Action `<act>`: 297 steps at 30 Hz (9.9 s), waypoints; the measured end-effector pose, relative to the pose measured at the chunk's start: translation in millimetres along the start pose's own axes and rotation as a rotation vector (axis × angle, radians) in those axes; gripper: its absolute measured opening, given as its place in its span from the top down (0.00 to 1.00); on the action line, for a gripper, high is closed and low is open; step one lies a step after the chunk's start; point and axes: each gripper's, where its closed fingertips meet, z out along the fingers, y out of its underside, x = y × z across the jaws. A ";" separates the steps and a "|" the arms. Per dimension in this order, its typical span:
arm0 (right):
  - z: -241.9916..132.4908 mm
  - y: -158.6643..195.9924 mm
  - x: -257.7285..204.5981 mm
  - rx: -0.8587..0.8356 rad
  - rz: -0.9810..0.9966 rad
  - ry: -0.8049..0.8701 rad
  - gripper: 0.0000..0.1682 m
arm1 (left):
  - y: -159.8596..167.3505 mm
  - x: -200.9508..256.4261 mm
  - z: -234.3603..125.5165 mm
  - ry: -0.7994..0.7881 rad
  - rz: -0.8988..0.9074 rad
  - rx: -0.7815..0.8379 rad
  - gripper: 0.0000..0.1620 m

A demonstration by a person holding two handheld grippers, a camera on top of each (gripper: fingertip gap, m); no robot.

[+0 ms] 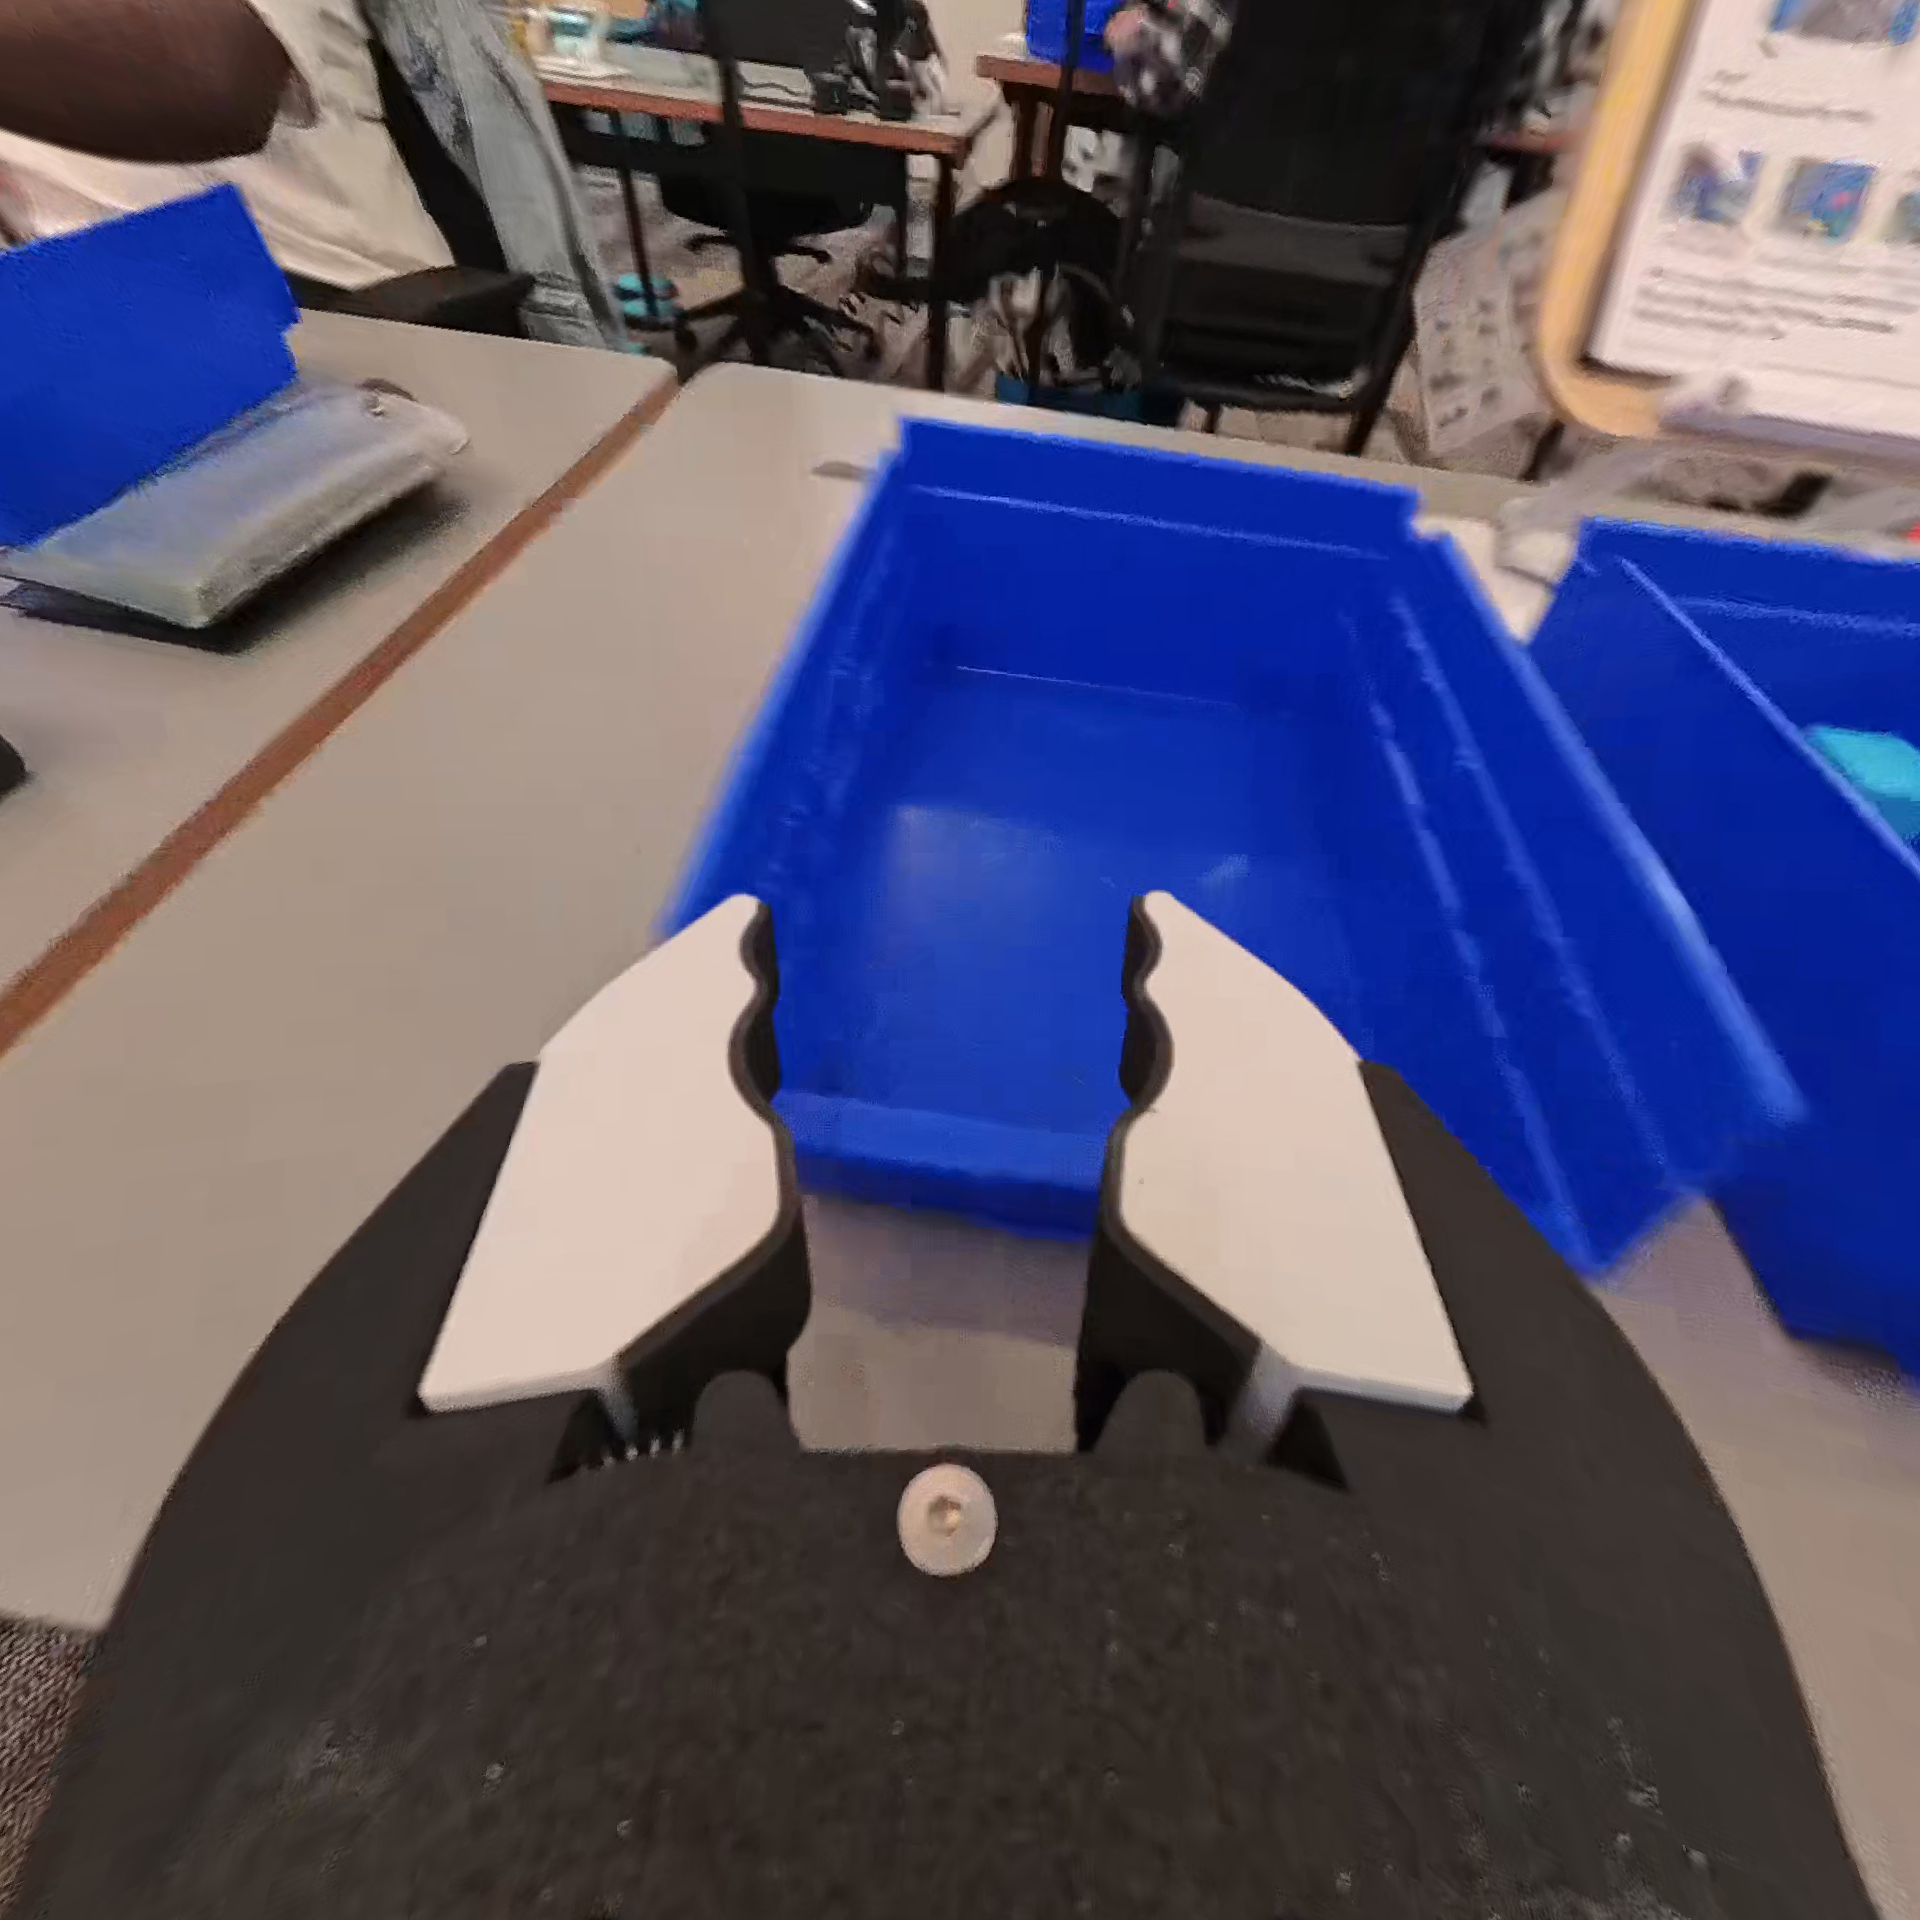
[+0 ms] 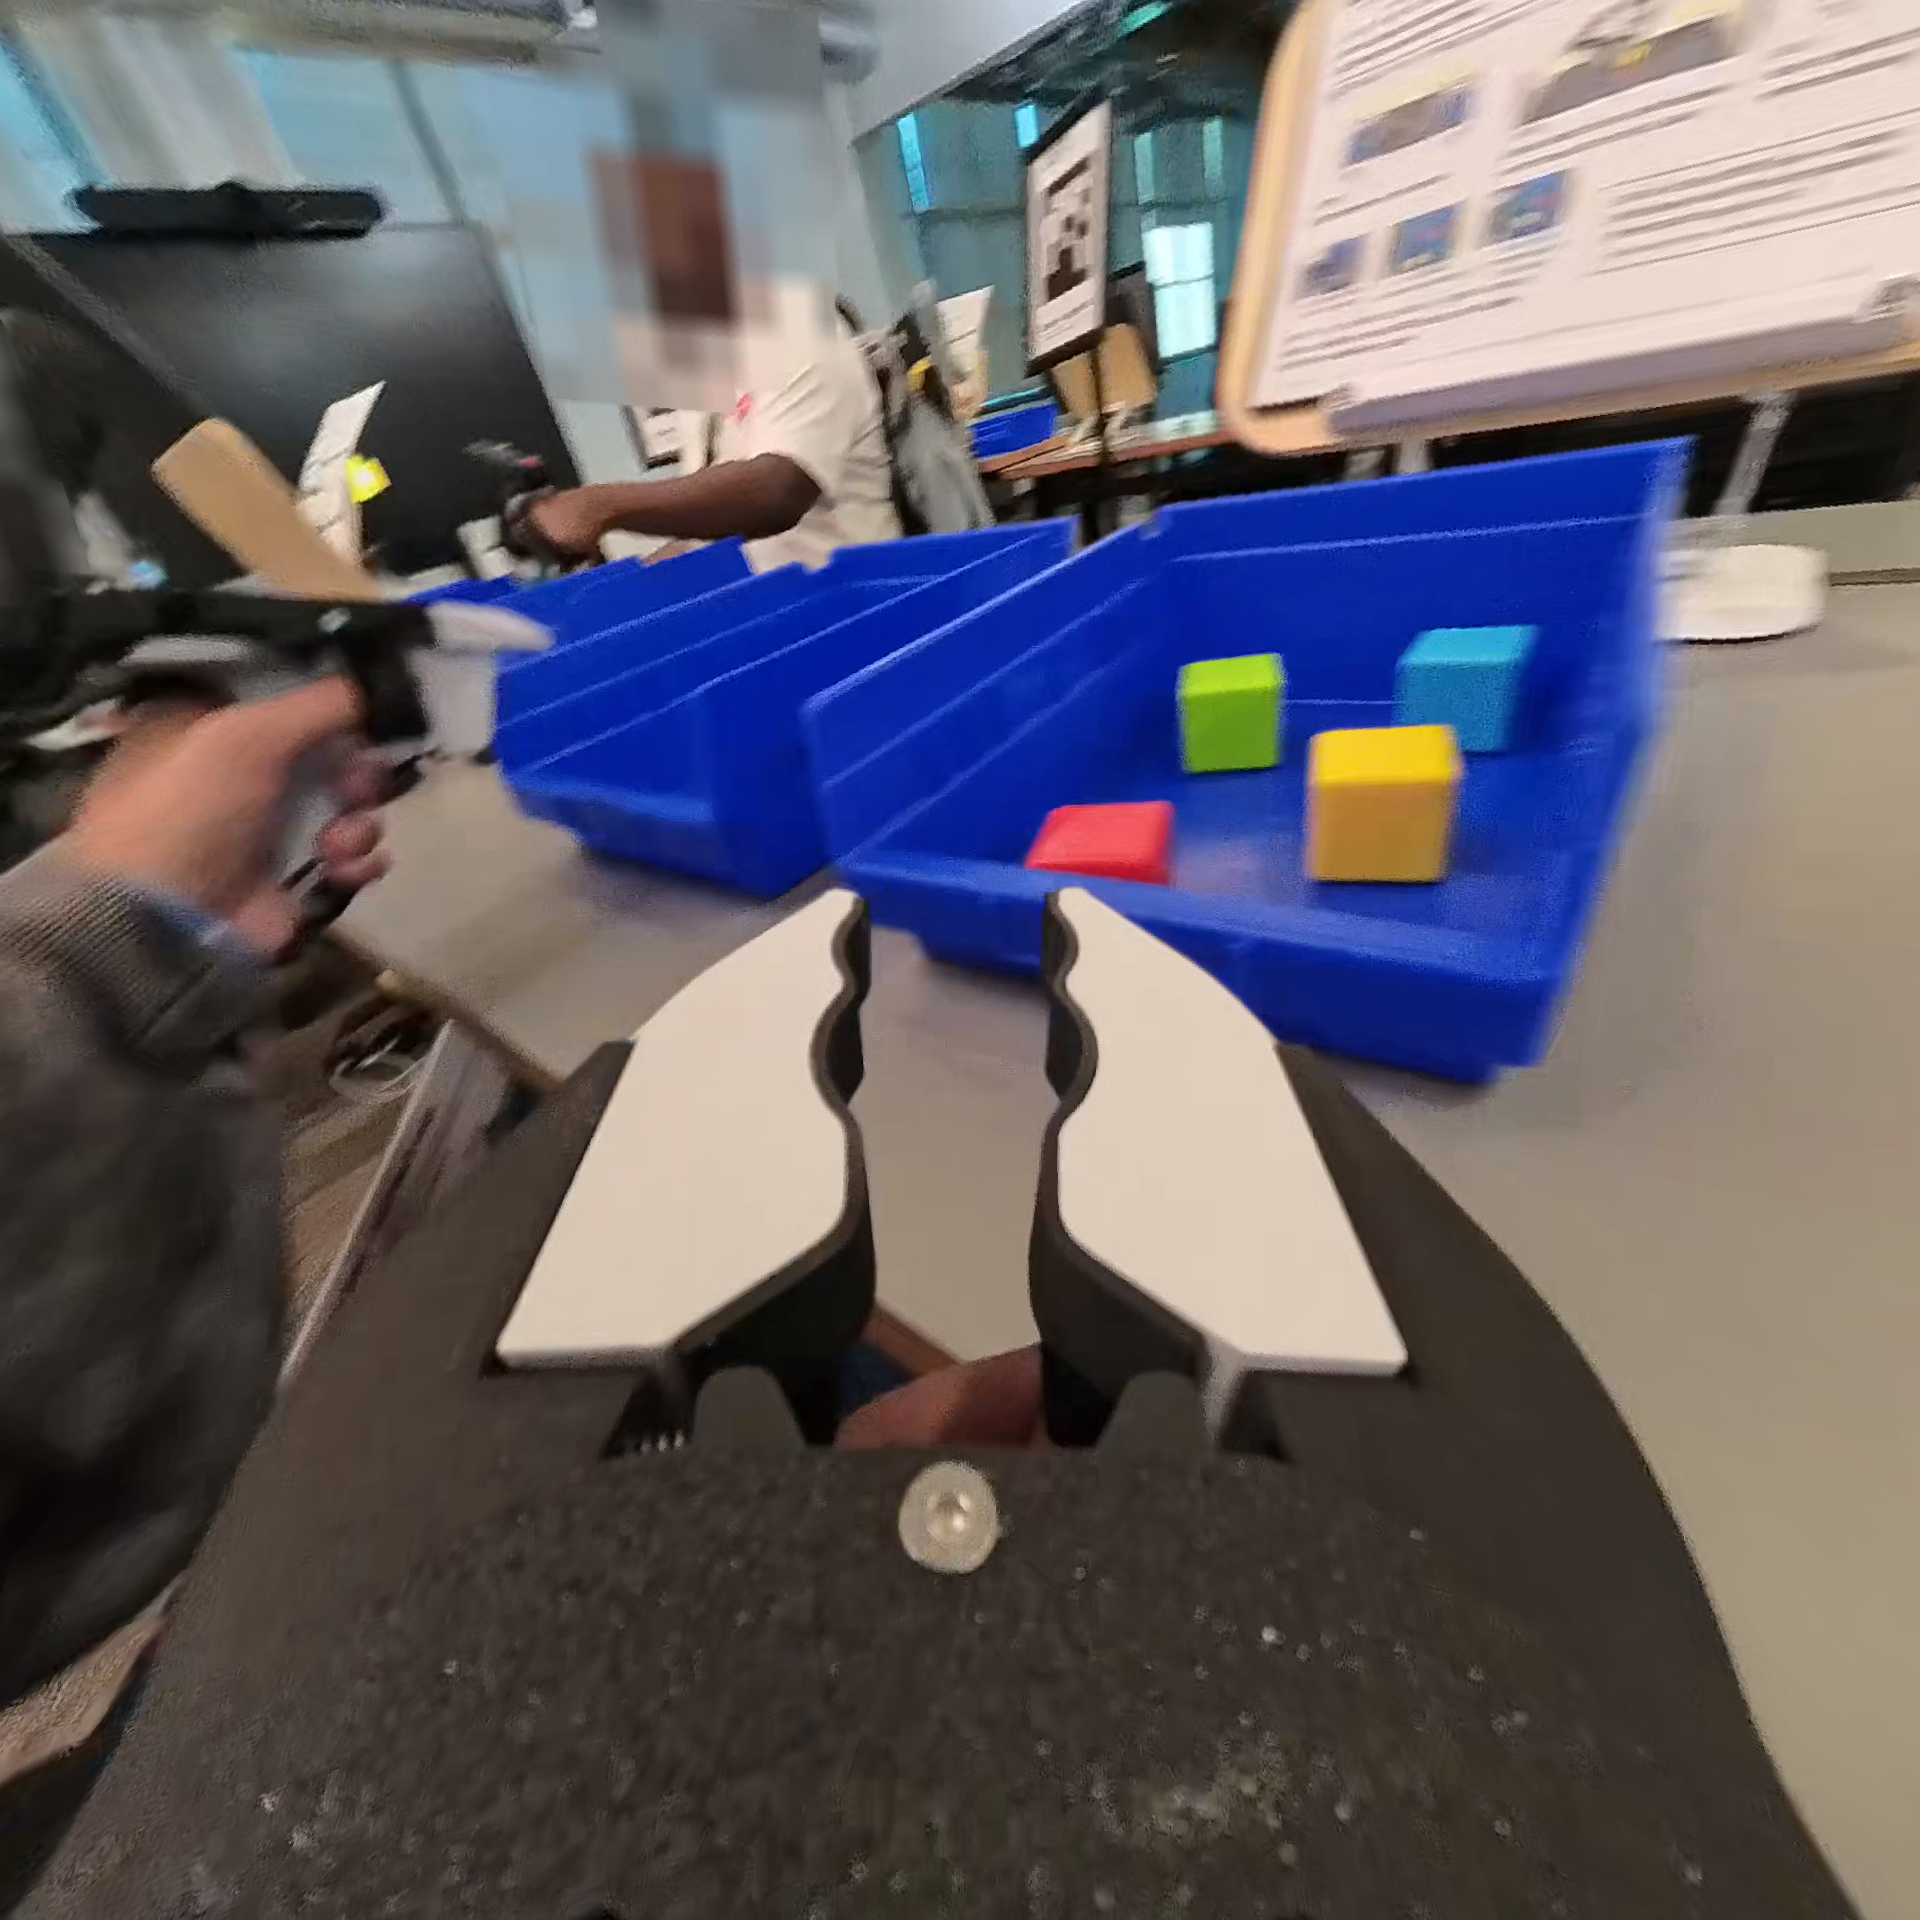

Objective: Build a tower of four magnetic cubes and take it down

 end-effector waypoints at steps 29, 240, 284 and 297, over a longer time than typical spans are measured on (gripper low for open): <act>20.6 50.7 -32.5 -0.230 -0.131 -0.004 0.76 | 63.1 -34.8 -48.2 -0.073 -0.288 -0.069 0.97; -40.7 5.4 124.9 -0.216 -0.050 0.102 1.00 | 87.8 166.7 -45.0 0.494 0.098 -0.089 0.68; -51.3 -3.0 159.0 -0.237 -0.145 0.203 0.90 | 87.6 160.8 -45.8 0.447 0.134 -0.118 0.96; -49.6 6.8 154.5 -0.265 -0.098 0.171 0.77 | 86.9 156.1 -43.8 0.433 0.100 -0.121 0.62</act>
